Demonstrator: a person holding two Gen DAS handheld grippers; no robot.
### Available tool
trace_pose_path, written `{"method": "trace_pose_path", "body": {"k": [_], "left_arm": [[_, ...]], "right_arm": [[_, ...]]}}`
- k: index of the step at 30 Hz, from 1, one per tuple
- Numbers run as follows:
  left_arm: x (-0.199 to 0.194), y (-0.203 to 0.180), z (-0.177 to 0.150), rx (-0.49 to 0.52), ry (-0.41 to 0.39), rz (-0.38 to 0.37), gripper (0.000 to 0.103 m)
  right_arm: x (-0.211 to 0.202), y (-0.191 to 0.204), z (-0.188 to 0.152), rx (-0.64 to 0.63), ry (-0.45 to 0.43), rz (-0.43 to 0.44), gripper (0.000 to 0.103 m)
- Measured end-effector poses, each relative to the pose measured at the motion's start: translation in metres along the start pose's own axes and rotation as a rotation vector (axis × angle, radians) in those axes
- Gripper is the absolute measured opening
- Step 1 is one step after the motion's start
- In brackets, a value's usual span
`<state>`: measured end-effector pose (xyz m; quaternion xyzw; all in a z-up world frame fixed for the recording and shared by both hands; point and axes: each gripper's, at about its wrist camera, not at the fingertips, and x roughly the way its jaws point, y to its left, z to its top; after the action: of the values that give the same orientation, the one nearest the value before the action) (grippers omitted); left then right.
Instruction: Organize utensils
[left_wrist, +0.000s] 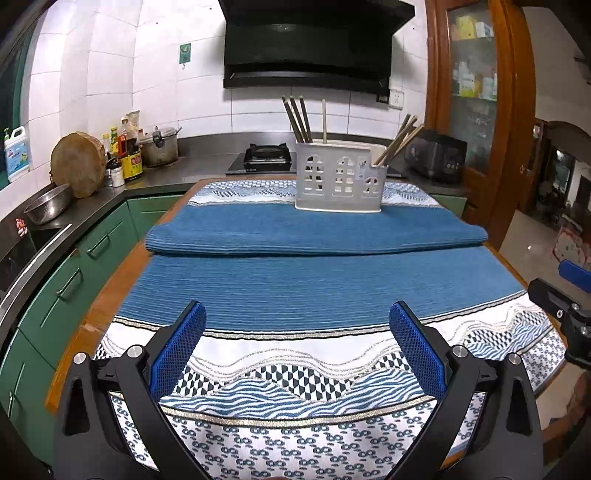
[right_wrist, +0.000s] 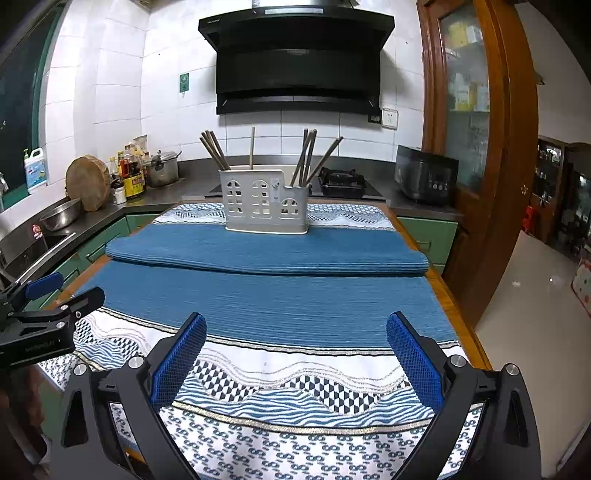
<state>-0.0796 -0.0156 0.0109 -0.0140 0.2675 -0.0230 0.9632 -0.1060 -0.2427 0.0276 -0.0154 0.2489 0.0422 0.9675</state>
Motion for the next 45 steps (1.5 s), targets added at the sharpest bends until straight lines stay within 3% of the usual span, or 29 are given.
{"method": "trace_pose_path", "body": {"k": [16, 45], "left_arm": [[-0.030, 0.003, -0.004, -0.008, -0.065, 0.016, 0.098], [-0.031, -0.002, 0.007, 0.006, -0.076, 0.024, 0.098]], "right_arm": [[-0.032, 0.008, -0.001, -0.020, -0.063, 0.000, 0.096], [-0.026, 0.013, 0.006, -0.016, -0.065, 0.018, 0.096]]}}
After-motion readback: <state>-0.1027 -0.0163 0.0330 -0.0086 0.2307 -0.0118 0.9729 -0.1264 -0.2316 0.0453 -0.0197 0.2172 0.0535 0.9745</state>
